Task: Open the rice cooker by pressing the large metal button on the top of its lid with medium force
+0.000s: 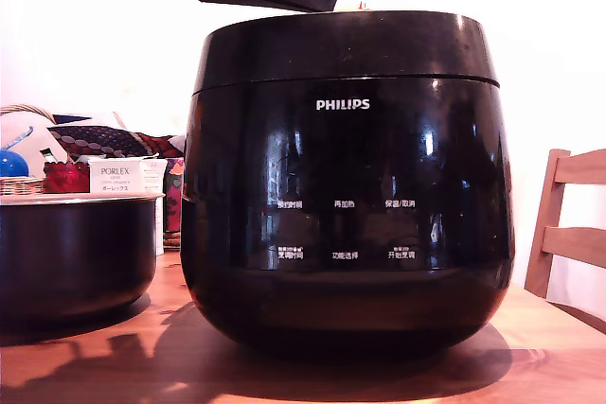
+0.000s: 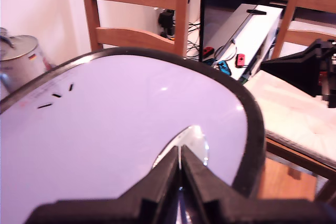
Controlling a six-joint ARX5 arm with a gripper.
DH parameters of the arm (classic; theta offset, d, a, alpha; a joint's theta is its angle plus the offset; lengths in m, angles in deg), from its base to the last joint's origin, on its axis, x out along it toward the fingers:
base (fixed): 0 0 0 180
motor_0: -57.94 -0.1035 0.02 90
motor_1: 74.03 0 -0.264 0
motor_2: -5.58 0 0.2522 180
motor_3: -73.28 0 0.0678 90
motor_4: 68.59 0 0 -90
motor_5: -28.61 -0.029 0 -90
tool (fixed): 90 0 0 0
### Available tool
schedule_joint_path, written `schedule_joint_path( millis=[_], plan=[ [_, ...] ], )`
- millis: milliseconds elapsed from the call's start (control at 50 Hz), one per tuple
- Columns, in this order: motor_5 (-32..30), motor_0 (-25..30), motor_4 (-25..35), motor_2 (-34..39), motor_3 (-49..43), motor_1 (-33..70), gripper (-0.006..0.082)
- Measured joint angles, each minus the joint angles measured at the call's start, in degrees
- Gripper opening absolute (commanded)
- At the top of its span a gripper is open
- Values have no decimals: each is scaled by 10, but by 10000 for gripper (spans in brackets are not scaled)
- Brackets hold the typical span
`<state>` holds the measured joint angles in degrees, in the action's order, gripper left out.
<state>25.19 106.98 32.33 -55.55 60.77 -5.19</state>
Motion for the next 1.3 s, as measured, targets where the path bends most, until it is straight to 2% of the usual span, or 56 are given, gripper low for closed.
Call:
schedule_joint_path(
  millis=[640, 1300],
  plan=[
    [-7, 3, 0, -7, 7, 25, -21],
    [-9, 5, 0, -28, -53, 23, -21]
  ],
)
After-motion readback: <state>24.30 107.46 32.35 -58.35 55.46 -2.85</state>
